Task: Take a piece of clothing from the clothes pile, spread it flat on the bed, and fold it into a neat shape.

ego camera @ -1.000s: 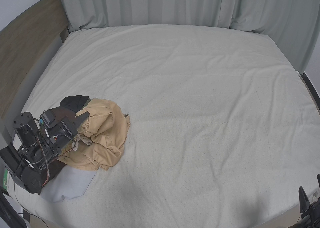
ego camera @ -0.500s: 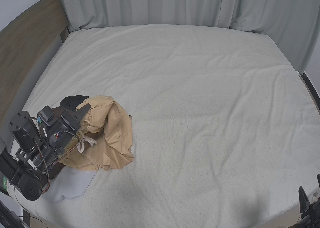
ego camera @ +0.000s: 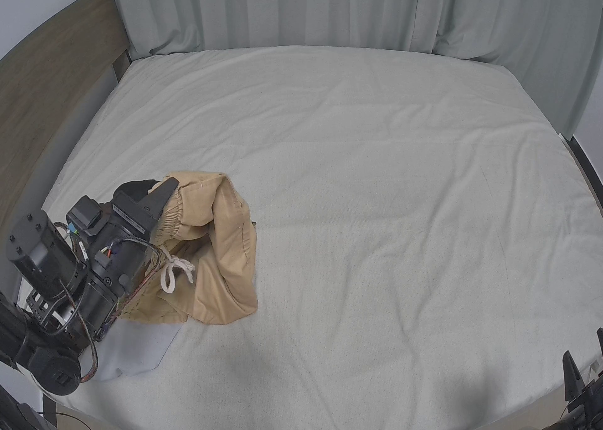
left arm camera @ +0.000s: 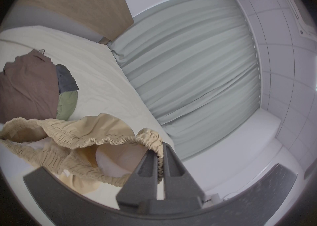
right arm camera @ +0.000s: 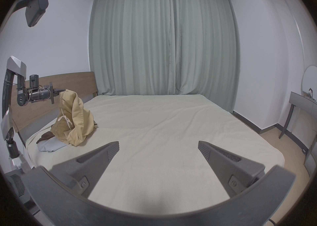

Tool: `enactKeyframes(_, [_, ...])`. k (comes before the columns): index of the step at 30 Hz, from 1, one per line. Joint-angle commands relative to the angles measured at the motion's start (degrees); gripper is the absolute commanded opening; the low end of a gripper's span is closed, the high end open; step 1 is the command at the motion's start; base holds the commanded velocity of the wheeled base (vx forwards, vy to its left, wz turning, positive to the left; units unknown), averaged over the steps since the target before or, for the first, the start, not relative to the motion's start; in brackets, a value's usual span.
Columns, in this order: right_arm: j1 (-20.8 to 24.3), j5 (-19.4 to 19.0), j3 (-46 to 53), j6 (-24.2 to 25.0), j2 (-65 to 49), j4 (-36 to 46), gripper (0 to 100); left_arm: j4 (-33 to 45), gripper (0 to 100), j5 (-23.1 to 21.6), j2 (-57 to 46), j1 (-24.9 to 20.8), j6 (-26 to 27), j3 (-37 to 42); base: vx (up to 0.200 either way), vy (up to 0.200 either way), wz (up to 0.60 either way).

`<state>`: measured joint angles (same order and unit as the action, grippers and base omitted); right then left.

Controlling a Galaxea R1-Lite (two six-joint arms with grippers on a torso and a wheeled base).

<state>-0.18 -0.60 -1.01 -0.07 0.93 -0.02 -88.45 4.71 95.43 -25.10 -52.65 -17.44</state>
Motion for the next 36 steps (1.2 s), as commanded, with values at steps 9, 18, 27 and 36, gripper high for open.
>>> enactKeyframes(9, [0.0, 0.0, 1.0, 0.0, -0.3, 0.0, 100, -0.1, 0, 10.8, -4.0, -7.7, -2.8, -2.8, 0.000, 0.000, 0.00])
enactKeyframes(18, [0.0, 0.0, 1.0, 0.0, -0.3, -0.1, 100, 0.1, 0, 17.6, -6.6, -11.5, -2.6, -8.2, 0.000, 0.000, 0.00])
enactKeyframes(27, [0.0, 0.0, 1.0, 0.0, -0.3, -0.1, 100, 0.7, 0, 20.1, -10.0, -17.4, -1.2, -11.8, 0.000, 0.000, 0.00])
enactKeyframes(36, [0.0, 0.0, 1.0, 0.0, -0.3, 0.0, 100, 1.2, 0, 18.9, -10.8, -17.9, 0.1, -8.4, 0.000, 0.000, 0.00])
